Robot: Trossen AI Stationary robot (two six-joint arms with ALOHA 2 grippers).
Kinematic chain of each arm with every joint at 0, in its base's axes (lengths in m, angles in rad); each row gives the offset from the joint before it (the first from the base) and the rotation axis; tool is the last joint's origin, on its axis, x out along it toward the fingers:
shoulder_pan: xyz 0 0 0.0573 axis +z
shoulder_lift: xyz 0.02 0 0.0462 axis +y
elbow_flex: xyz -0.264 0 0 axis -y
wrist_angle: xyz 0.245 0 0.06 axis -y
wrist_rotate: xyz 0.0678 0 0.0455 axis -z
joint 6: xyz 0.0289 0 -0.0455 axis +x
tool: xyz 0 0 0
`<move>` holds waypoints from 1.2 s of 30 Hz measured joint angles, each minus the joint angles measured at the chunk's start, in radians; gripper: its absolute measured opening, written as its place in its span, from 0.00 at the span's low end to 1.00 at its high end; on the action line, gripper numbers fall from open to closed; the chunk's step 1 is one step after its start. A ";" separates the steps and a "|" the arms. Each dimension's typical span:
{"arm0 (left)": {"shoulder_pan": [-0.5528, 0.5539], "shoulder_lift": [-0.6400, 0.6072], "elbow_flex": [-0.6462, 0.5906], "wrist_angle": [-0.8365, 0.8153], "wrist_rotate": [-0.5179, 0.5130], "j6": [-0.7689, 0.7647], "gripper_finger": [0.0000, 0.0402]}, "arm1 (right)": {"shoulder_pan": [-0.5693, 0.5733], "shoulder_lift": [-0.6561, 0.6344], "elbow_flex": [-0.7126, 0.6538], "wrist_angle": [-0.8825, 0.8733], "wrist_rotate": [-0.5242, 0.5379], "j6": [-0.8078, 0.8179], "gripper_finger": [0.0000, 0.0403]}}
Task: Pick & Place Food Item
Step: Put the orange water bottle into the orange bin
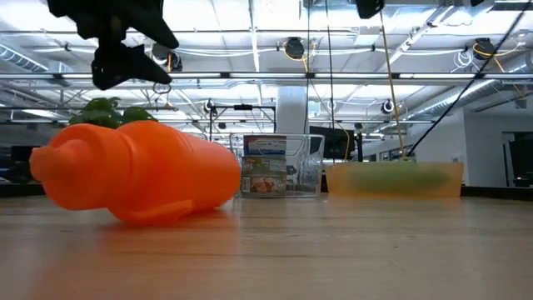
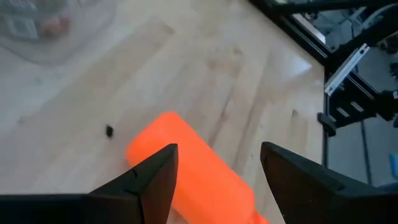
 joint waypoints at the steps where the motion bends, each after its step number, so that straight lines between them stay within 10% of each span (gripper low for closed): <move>1: 0.004 -0.004 0.000 -0.001 -0.012 0.012 0.61 | 0.020 0.038 0.000 0.018 0.054 -0.002 0.91; 12: 0.047 0.002 0.001 -0.107 0.067 -0.022 0.61 | 0.084 0.518 0.169 0.117 0.272 -0.128 0.91; 24: -0.234 0.130 0.002 -0.462 -0.227 -0.765 0.61 | 0.091 0.633 0.260 0.058 0.270 -0.092 0.91; 36: -0.116 0.344 0.002 -0.161 -0.179 -0.568 0.61 | 0.122 0.633 0.226 0.013 0.271 -0.080 0.91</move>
